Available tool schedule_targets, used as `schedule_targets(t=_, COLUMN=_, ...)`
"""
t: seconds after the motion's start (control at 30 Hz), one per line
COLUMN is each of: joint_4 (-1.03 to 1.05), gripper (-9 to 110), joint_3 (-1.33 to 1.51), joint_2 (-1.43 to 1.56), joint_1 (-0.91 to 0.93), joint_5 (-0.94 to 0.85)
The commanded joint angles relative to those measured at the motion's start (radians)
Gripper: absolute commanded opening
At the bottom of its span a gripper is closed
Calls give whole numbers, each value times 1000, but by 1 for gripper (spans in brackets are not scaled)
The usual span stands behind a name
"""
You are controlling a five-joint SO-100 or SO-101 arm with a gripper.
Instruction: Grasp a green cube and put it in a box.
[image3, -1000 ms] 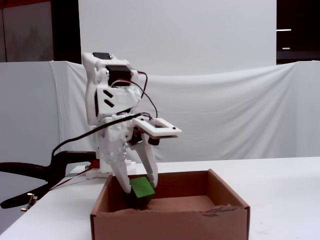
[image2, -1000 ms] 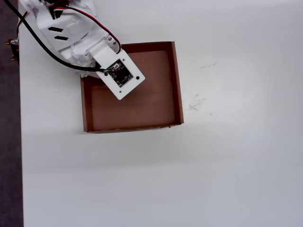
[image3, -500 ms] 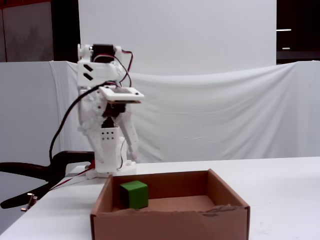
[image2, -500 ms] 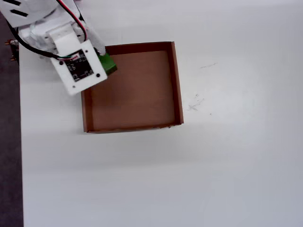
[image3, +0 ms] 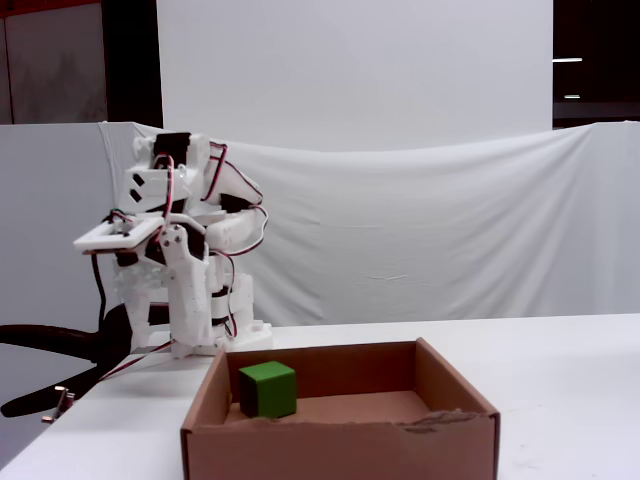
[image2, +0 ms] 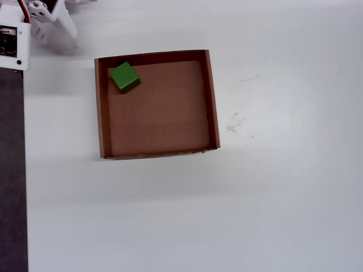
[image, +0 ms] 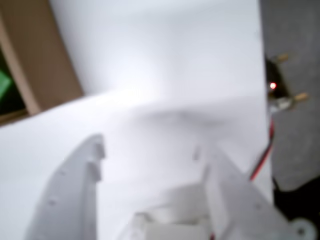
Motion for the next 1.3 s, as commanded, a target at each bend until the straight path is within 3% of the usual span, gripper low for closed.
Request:
schedule_targets(t=0.0, joint_4=0, gripper=24, joint_3=23, joint_2=61, joint_1=9, joint_5=91)
schedule_targets(t=0.3, joint_4=2, gripper=24, joint_3=199, joint_2=184, joint_1=-5, joint_5=153)
schedule_targets(t=1.27, joint_4=3, gripper=24, joint_3=199, joint_2=186, joint_1=-37, joint_5=178)
